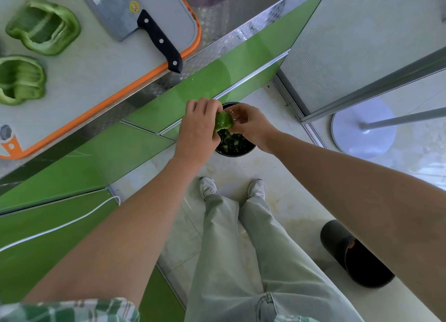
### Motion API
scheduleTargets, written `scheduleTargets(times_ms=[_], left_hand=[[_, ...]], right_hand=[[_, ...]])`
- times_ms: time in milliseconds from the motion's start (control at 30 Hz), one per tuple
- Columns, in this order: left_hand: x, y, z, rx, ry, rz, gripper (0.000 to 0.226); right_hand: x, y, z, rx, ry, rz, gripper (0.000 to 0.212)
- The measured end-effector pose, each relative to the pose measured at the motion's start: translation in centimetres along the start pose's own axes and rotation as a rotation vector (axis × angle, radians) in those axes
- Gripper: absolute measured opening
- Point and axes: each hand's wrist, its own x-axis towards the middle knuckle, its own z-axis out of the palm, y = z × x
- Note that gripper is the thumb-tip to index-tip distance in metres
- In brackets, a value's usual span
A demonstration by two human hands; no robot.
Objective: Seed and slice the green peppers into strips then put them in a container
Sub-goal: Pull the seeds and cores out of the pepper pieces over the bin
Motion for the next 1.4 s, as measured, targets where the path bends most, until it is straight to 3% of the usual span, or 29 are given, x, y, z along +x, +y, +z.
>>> scheduleTargets(times_ms=[167, 233, 567, 1400], left_hand=[[0.3, 0.3, 0.1, -0.008, -0.011, -0.103, 0.048], [0.4, 0.4, 0.1, -0.023, -0.017, -0.142, 0.047], [1.1, 1.0, 0.4, -0.094, -0.003, -0.226, 0.046], [2.8, 1.7, 1.2, -0.253, 0.034, -0.357, 0.046]], right_hand=[[0.3, -0.3, 0.1, 0.159, 0.108, 0.009, 0.028], [0.5, -0.4, 0.2, 0.105, 0.133, -0.006, 0.023], [0.0, -0.7, 0.0, -0.09, 0.165, -0.105, 0.03], [-0.7, -1.1, -1.2, -0.115, 0.12, -0.127, 0.039]])
